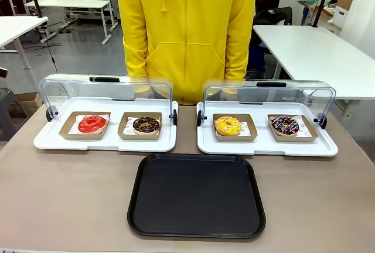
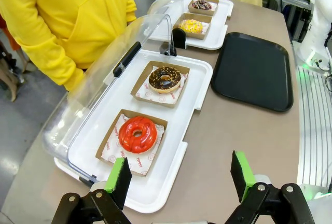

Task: Move the first donut from the left to the tray.
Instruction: Pick up the Paper togo box containing the Donut indicated by the person and place it on the Handle tray.

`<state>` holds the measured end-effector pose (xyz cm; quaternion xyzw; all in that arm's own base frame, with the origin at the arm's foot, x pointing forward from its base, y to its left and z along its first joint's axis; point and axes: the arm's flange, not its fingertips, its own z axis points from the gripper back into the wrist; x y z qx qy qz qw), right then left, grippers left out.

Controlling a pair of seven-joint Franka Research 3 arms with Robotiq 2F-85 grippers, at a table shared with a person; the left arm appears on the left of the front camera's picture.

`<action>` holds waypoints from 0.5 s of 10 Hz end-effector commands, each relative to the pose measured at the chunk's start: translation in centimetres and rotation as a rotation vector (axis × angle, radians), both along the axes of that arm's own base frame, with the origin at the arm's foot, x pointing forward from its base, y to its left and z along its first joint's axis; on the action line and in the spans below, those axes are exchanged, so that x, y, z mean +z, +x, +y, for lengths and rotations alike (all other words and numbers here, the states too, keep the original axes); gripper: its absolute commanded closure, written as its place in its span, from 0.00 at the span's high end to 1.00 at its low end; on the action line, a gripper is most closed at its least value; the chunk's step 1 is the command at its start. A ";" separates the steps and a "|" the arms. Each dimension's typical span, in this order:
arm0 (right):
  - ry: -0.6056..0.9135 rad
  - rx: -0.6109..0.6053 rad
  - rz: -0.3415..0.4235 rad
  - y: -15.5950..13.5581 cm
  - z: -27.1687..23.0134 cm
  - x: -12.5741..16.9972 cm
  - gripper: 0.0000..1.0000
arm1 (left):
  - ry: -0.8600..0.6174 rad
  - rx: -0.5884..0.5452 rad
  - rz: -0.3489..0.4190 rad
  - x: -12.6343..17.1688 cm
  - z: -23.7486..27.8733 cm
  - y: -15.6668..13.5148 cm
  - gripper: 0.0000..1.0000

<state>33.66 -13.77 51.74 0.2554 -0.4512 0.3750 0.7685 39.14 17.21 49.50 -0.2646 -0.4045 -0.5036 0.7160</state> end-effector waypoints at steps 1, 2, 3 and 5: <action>0.008 0.010 -0.034 0.3 0.0 0.1 1.00 | -0.002 -0.008 -0.011 0.1 0.0 -0.1 1.00; 0.008 0.010 -0.034 0.3 0.0 0.1 1.00 | -0.002 -0.008 -0.011 0.1 0.0 -0.1 1.00; 0.008 0.010 -0.034 0.3 0.0 0.1 1.00 | -0.002 -0.008 -0.011 0.1 0.0 -0.1 1.00; 0.008 0.010 -0.034 0.3 0.0 0.1 1.00 | -0.002 -0.008 -0.011 0.1 0.0 -0.1 1.00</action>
